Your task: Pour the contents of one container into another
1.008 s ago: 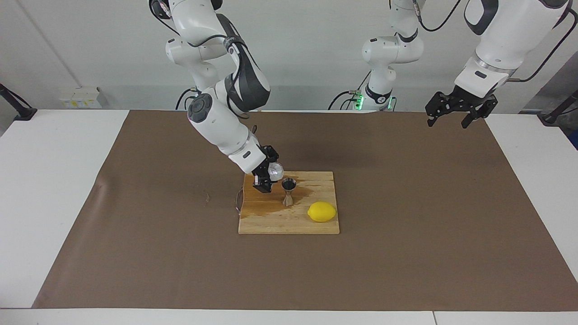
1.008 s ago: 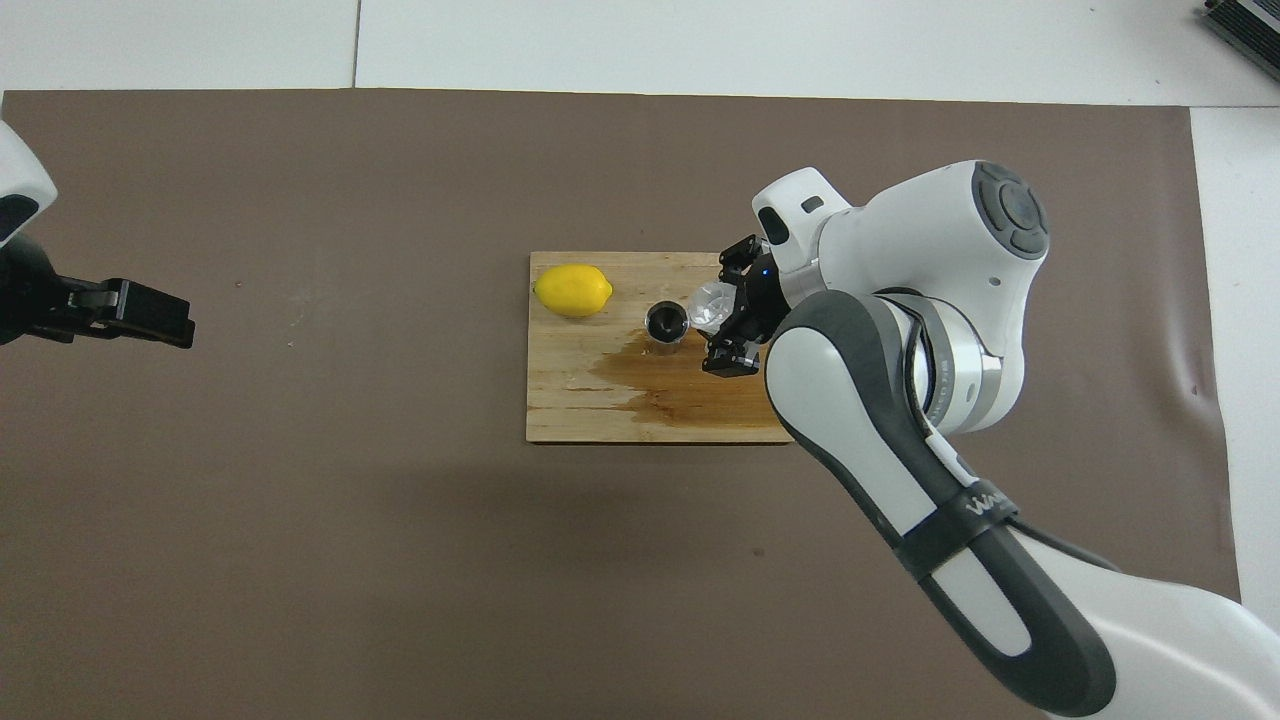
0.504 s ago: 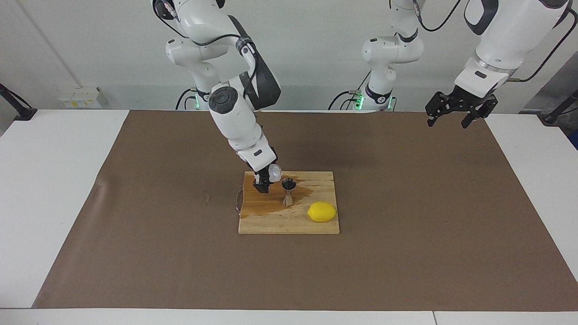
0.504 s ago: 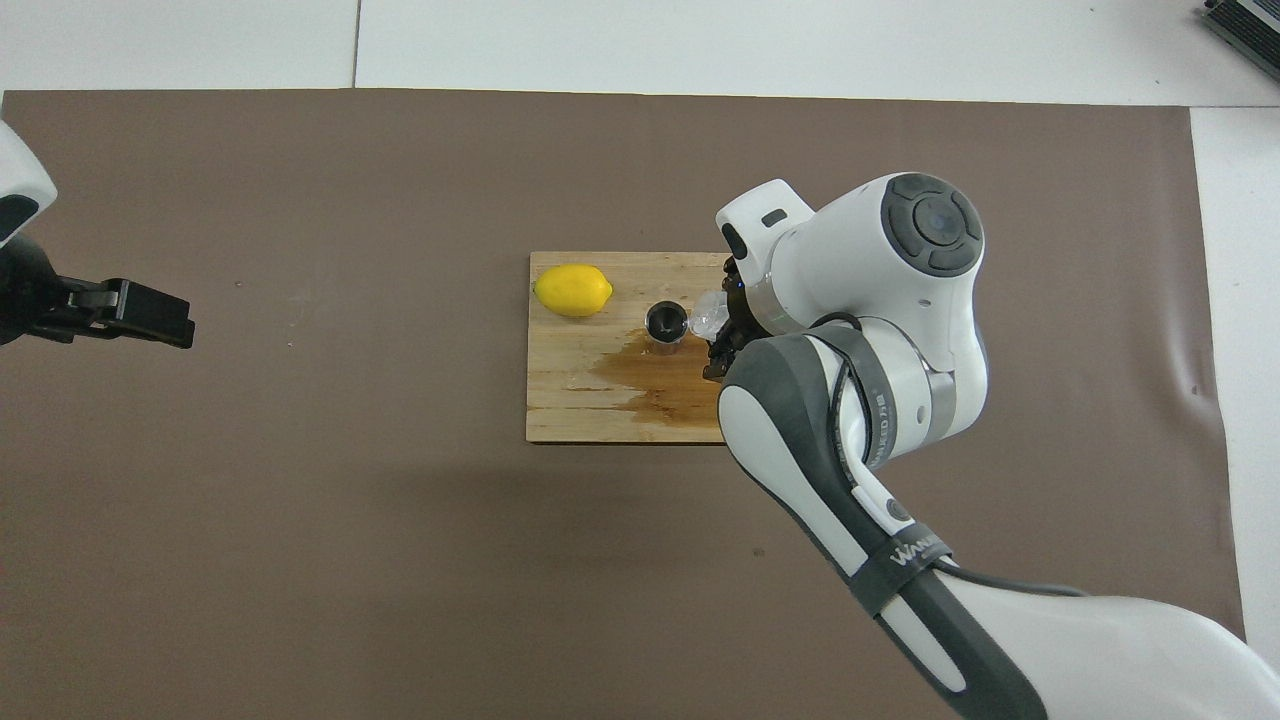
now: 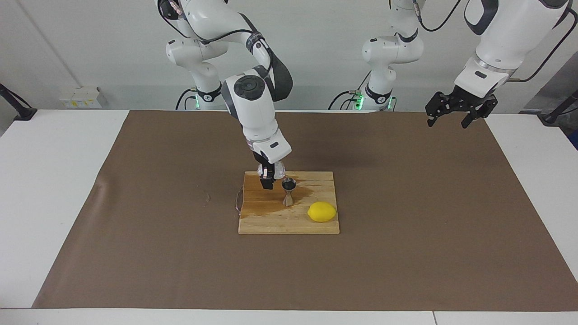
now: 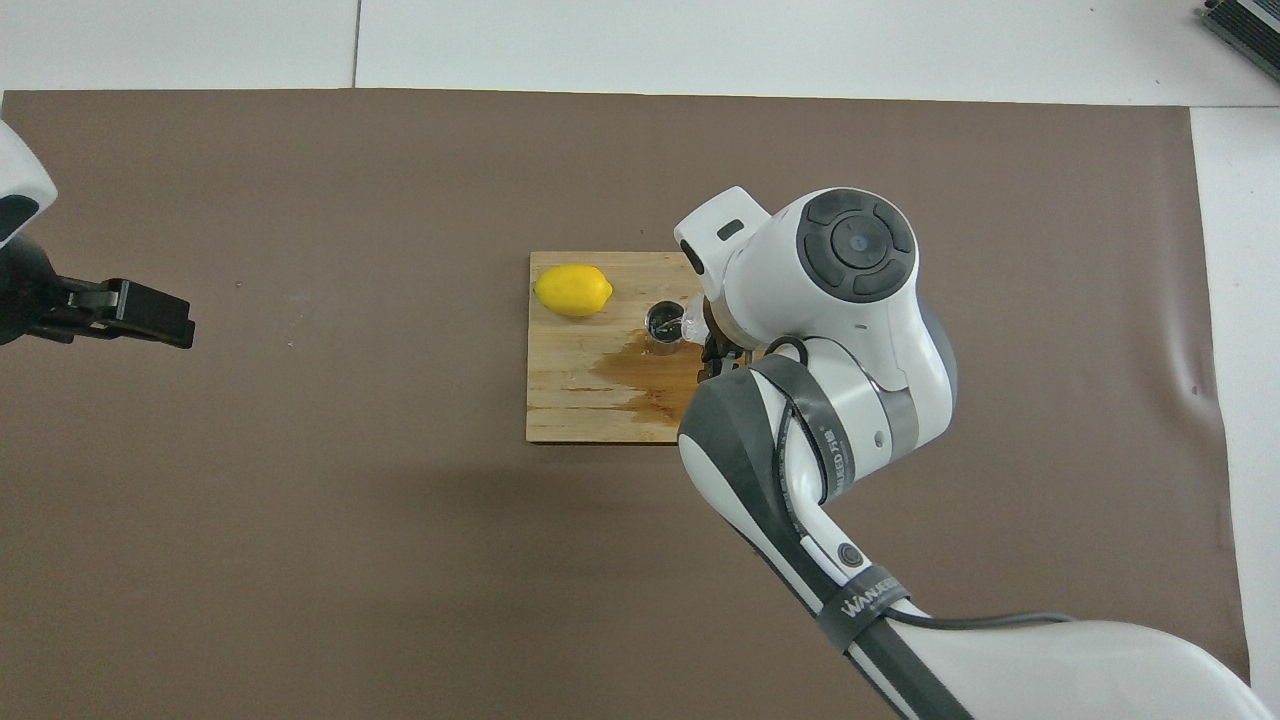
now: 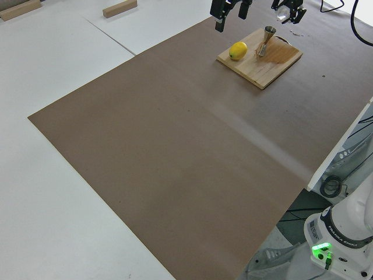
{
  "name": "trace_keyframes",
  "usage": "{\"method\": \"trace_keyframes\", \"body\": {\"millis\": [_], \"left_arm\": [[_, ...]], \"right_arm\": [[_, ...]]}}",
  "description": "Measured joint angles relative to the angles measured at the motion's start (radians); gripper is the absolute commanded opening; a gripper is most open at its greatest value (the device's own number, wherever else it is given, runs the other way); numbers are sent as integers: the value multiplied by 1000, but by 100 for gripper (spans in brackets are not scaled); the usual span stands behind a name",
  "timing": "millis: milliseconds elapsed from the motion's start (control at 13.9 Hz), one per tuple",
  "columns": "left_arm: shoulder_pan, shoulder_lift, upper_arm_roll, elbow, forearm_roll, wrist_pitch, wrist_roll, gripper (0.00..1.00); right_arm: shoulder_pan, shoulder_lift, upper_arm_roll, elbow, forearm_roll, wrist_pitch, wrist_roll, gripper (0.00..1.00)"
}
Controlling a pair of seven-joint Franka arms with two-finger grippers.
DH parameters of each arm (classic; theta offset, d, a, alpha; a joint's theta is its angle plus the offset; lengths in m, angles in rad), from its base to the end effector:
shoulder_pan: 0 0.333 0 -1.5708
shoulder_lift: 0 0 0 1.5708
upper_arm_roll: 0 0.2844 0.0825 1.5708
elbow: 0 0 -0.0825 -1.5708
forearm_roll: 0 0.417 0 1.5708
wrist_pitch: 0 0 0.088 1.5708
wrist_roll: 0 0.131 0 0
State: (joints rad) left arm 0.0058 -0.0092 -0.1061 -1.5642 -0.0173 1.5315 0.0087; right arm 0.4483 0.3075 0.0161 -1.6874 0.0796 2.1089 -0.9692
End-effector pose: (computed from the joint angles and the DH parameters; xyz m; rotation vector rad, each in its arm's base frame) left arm 0.5773 -0.0607 0.5742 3.1215 -0.1710 -0.0379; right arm 0.6069 0.3093 0.3628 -2.3681 -1.9859 -0.1999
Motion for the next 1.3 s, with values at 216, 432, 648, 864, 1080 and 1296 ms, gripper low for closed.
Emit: {"method": "trace_keyframes", "body": {"millis": [216,432,648,864,1080,1296], "left_arm": [[0,0,0,0,0,0,0,100],[0,0,0,0,0,0,0,100],[0,0,0,0,0,0,0,100],[0,0,0,0,0,0,0,100],[0,0,0,0,0,0,0,100],[0,0,0,0,0,0,0,100]], "right_arm": [[14,1,0,5,-38,-1,18,0],[27,1,0,6,-65,-2,41,0],[27,2,-2,8,-65,-3,43,0],[27,2,-3,8,-65,-3,51,0],[27,2,-3,9,-66,-4,53,0],[27,3,-3,9,-66,-4,53,0]]}}
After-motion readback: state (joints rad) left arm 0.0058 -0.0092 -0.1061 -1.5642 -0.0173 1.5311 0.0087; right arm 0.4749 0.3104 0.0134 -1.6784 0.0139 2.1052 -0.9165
